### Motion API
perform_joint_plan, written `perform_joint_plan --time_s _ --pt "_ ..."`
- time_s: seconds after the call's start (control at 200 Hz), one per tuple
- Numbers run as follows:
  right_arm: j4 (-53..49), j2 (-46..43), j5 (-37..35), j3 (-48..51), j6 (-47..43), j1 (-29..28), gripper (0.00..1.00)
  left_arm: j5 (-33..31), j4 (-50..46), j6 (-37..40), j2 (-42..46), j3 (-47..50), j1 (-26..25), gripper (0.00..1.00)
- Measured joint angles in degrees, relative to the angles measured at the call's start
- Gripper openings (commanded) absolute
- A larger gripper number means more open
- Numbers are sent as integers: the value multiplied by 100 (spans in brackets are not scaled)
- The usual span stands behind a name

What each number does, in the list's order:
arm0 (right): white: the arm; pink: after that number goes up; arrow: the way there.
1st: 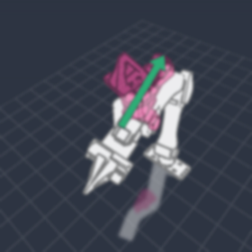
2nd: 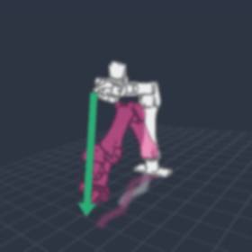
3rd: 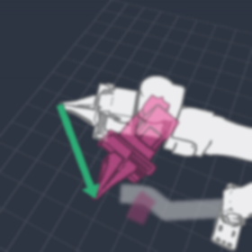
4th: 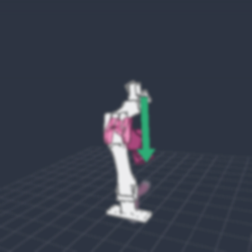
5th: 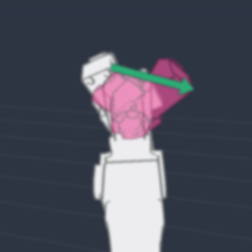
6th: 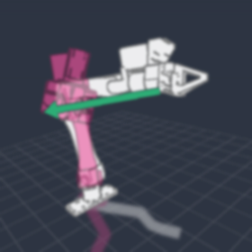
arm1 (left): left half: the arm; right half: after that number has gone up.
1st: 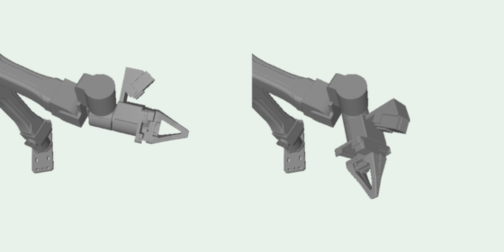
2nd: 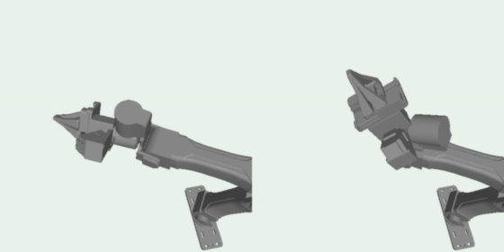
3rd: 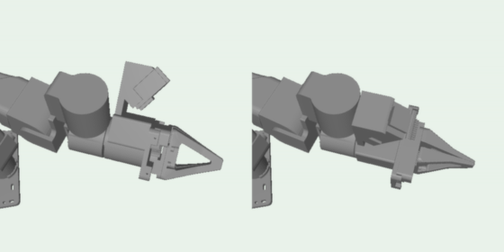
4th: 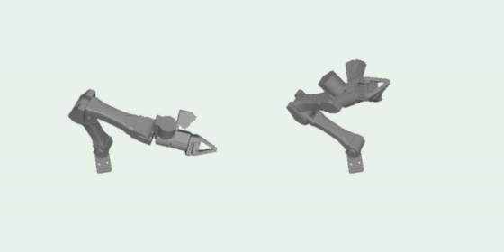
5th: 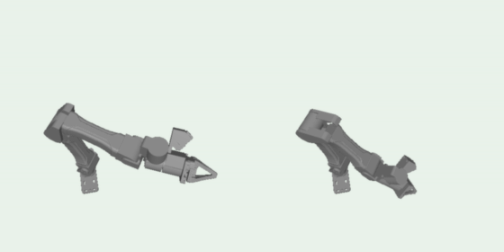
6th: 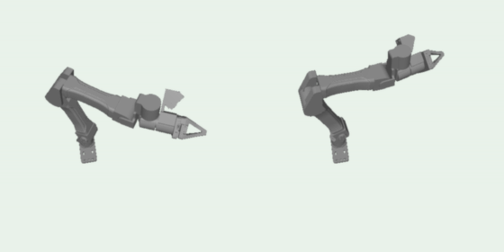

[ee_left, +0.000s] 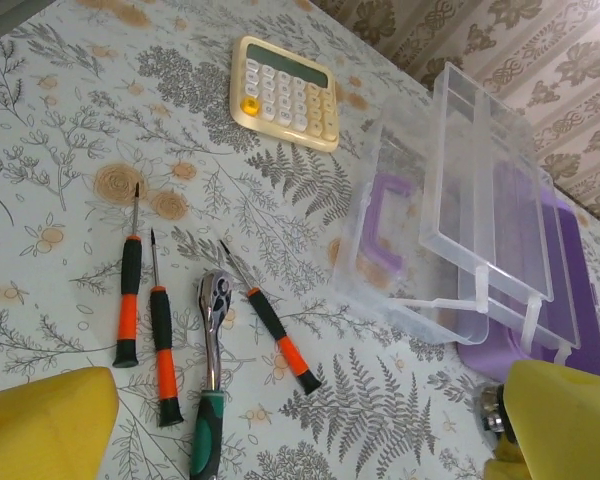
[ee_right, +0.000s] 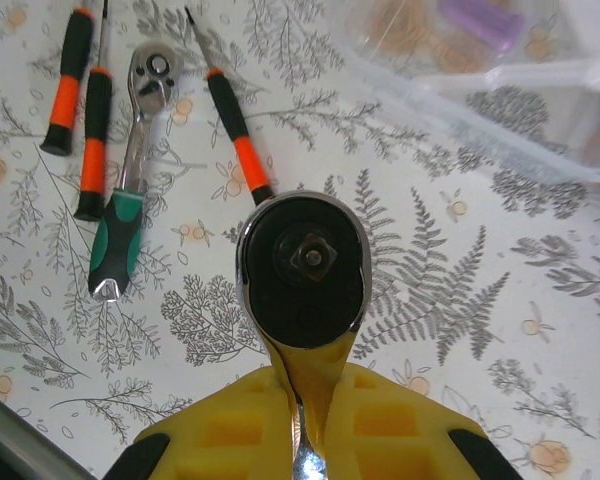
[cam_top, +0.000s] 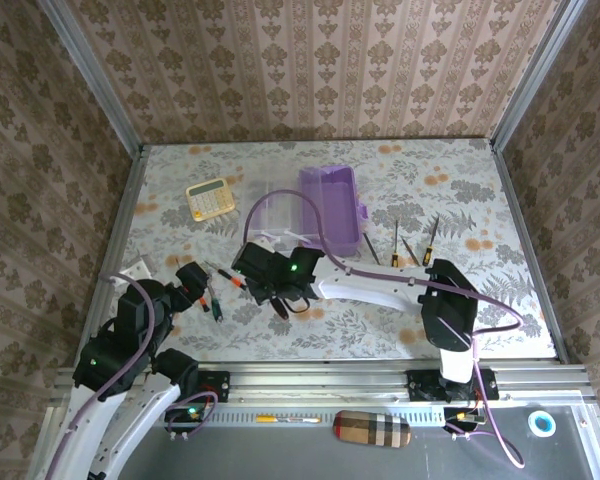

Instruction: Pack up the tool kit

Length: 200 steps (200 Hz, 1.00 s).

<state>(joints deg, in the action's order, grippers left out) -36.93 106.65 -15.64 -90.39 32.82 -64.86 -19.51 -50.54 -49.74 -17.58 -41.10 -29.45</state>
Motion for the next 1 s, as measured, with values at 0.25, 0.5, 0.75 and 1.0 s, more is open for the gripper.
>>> perform_joint_plan --time_s 0.25,0.5,0.75,1.0 --pt "-262 -612 -35 0 -273 662 6 129 39 0 -20 269 -2 100" --pt "-361 -1027 -28 0 -540 1834 5 398 304 17 -35 527 -2 100" --pt "-173 -955 70 0 -723 3051 4 1921 1725 188 -562 1193 2 100" --pt "98 348 474 -640 -780 3709 4 3547 3445 173 -1567 1703 4 100"
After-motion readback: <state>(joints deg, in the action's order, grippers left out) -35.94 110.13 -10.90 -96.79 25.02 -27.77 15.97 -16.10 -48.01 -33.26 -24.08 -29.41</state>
